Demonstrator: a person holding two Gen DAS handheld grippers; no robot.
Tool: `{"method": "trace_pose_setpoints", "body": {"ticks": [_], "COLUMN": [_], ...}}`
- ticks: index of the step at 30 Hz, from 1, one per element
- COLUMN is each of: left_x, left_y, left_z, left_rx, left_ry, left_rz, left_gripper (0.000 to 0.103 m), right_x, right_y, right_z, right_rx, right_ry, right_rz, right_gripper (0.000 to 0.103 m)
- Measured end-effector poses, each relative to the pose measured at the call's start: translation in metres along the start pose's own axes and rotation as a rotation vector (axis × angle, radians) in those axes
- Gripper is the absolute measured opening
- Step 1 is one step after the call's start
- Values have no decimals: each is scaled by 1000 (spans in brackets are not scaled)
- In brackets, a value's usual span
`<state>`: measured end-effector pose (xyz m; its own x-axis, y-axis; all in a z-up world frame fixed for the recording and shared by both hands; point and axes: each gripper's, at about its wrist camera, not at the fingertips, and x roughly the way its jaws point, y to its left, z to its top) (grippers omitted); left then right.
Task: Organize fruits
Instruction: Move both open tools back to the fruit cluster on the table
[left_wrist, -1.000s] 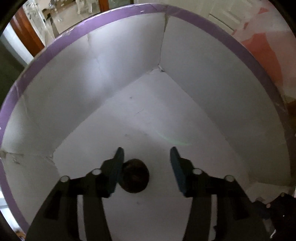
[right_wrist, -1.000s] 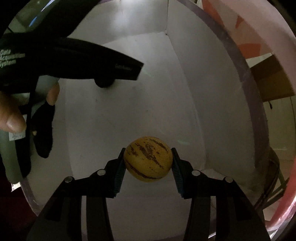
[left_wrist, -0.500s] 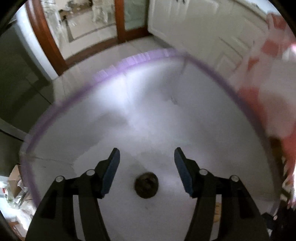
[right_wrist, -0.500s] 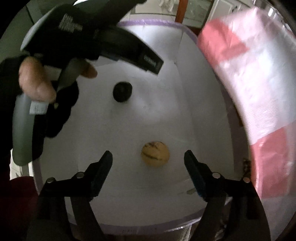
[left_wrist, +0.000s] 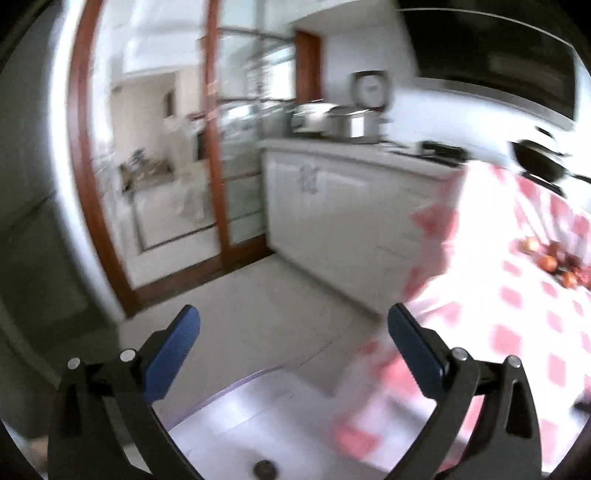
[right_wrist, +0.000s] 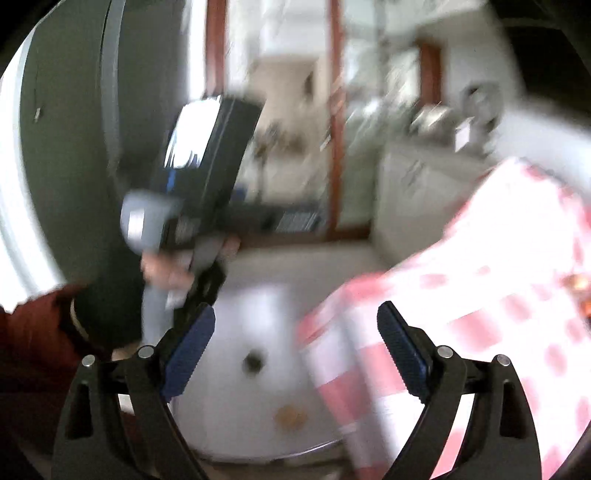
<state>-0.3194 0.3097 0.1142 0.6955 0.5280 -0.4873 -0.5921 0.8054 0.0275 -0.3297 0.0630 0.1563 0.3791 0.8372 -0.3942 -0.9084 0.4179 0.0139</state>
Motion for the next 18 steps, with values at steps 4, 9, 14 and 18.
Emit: {"method": "trace_pose_setpoints", "body": {"ticks": [4, 9, 14, 18], "left_x": [-20, -12, 25, 69], "left_y": [-98, -235, -367, -436], "left_z": [26, 22, 1, -8], "left_rx": [116, 281, 382, 273], "left_ry": [-53, -77, 53, 141], "left_rz": [-120, -312, -494, -570], "left_gripper": [102, 102, 102, 102], "right_x": [-60, -94, -125, -143], "right_y": [-71, -169, -270, -361], "right_z": [-10, -40, -74, -119], "right_rx": [138, 366, 552, 710], "right_ry": [-162, -148, -123, -66], "right_rz": [-231, -464, -649, -802], "right_gripper": [87, 87, 87, 87]}}
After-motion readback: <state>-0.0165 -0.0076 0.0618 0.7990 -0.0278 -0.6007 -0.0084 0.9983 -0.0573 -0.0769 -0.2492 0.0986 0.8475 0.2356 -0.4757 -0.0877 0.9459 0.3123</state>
